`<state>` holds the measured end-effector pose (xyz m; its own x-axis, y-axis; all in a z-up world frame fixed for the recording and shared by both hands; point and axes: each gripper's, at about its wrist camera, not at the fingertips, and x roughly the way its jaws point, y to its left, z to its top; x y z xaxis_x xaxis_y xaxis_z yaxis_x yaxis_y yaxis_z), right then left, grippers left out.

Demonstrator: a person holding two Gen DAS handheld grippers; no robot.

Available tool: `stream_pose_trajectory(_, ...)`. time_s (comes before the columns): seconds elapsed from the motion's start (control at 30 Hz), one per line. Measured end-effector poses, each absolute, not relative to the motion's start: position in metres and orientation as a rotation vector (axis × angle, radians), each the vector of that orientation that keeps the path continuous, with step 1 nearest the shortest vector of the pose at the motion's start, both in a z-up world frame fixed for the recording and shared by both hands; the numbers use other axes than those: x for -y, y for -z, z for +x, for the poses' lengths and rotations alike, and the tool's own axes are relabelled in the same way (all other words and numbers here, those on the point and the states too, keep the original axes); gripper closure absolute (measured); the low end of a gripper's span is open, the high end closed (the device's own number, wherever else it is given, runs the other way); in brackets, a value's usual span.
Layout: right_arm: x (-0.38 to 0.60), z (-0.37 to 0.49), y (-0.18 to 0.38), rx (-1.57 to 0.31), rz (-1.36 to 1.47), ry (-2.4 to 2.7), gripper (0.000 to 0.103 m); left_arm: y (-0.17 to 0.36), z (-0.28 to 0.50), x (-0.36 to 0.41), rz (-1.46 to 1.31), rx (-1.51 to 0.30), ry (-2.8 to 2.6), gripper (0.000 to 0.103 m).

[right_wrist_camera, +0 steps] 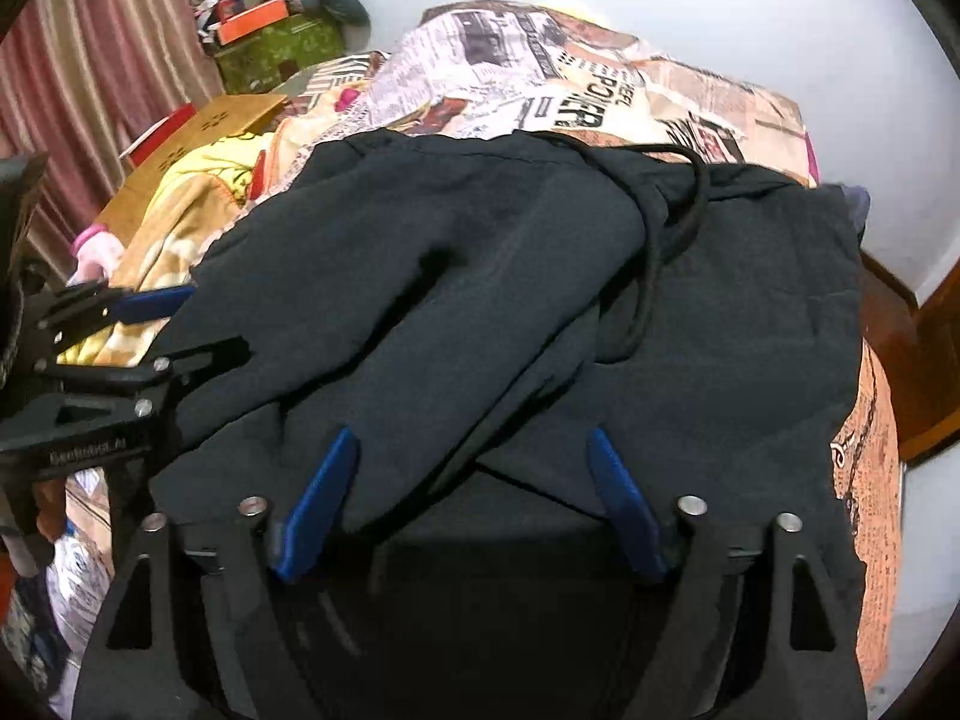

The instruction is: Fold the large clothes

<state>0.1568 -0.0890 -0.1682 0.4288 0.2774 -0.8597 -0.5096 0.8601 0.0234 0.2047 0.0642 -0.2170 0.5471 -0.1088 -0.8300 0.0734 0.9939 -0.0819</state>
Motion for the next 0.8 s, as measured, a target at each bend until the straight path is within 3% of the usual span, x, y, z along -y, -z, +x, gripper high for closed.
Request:
stream_pose_trajectory(0.43, 0.089, 0.151, 0.167, -1.011, -0.285, -0.520, 0.017, 0.197, 0.183, -0.093, -0.029, -0.943, 0.031, 0.039)
stream_pose_trajectory(0.8, 0.137, 0.139, 0.121, -0.935, -0.261, -0.419, 0.018, 0.204, 0.152, -0.193, -0.128, -1.009, -0.128, 0.039)
